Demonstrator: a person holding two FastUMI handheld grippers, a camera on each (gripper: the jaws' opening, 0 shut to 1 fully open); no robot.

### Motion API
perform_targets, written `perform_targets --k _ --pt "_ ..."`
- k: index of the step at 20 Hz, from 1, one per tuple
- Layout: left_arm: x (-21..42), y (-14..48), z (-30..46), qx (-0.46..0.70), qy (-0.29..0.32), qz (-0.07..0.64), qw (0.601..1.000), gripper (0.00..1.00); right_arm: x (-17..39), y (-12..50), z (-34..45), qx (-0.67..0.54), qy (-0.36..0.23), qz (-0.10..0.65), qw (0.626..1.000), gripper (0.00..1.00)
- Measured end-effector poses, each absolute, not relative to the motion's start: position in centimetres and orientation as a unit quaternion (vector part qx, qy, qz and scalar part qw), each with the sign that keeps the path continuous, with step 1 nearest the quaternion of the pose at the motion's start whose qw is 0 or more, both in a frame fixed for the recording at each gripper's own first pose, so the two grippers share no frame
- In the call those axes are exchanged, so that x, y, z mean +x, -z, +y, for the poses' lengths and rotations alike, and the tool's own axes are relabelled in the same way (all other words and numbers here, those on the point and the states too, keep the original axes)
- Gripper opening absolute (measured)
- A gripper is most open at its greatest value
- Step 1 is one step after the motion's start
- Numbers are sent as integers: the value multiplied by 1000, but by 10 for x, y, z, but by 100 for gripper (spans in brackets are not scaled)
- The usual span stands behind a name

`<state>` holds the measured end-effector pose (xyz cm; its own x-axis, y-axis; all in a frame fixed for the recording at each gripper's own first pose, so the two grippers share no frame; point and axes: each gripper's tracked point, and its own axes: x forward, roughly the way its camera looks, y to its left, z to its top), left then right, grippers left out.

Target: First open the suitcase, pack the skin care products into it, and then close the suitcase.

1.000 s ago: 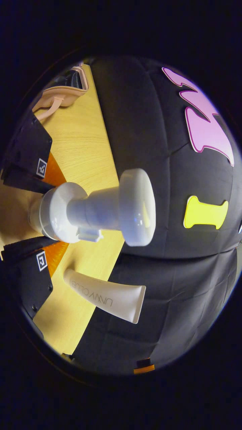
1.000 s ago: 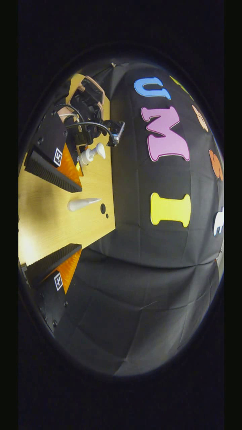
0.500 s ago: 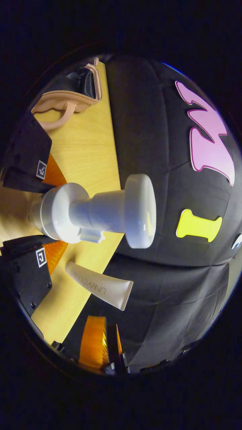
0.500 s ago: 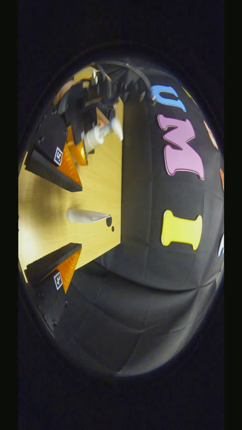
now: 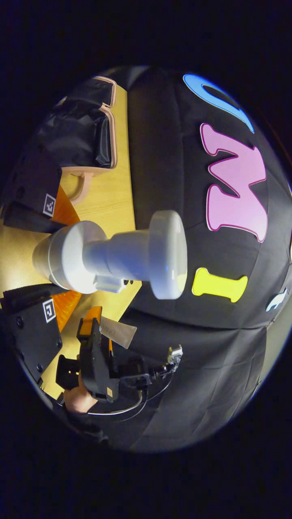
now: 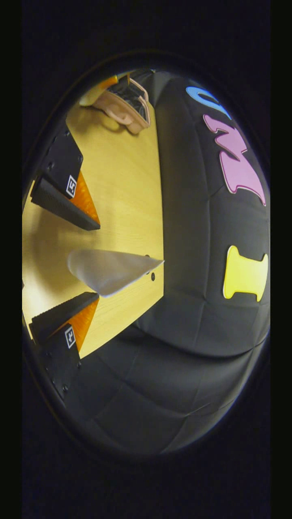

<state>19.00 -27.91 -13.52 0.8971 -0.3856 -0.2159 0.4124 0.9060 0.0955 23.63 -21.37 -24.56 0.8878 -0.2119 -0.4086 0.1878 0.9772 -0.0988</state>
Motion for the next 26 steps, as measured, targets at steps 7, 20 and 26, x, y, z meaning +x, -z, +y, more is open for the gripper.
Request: perform_targets --k 7,20,26 --pt "161 132 -256 54 195 120 972 58 256 268 -227 -23 122 228 966 70" --pt "136 112 -171 -30 103 141 984 59 205 200 -140 -70 9 197 978 44" --pt "137 103 -89 -48 52 182 981 58 185 151 -40 -56 -84 166 981 44"
